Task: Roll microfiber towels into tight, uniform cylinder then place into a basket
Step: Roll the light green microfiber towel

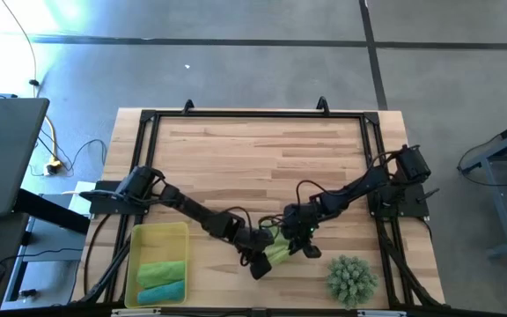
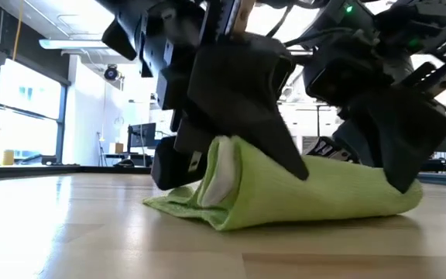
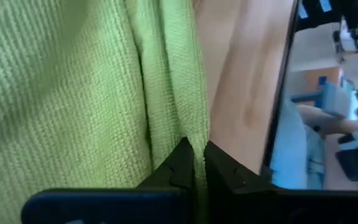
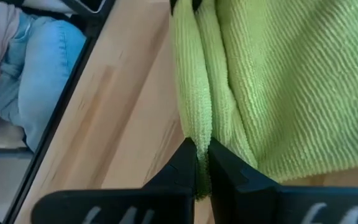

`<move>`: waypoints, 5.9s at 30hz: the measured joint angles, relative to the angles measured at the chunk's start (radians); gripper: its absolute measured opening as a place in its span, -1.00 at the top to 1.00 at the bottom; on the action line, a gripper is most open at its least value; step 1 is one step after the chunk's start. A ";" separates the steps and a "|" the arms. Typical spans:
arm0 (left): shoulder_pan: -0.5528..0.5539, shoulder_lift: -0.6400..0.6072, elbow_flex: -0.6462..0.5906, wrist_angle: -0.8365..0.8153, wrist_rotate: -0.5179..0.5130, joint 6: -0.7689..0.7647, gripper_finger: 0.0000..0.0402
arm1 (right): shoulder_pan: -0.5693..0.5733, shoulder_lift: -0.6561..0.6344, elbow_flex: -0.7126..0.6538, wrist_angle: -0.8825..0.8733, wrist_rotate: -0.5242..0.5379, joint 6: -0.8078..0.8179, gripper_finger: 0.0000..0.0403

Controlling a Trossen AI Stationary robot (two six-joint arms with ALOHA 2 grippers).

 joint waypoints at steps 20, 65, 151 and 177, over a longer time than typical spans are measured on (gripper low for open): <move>-0.006 -0.002 0.004 -0.240 -0.050 -0.025 0.96 | 0.020 -0.112 -0.005 -0.129 -0.002 -0.187 0.41; 0.006 -0.003 0.002 -0.232 -0.093 -0.045 0.96 | 0.274 0.002 -0.003 0.253 0.586 -0.596 0.36; 0.047 -0.182 -0.002 -0.469 -0.174 0.363 0.56 | 0.198 0.069 -0.002 0.177 0.374 -0.029 0.98; -0.209 -0.111 0.000 -0.054 -0.550 0.754 0.22 | 0.088 0.074 -0.006 0.240 0.090 0.257 0.98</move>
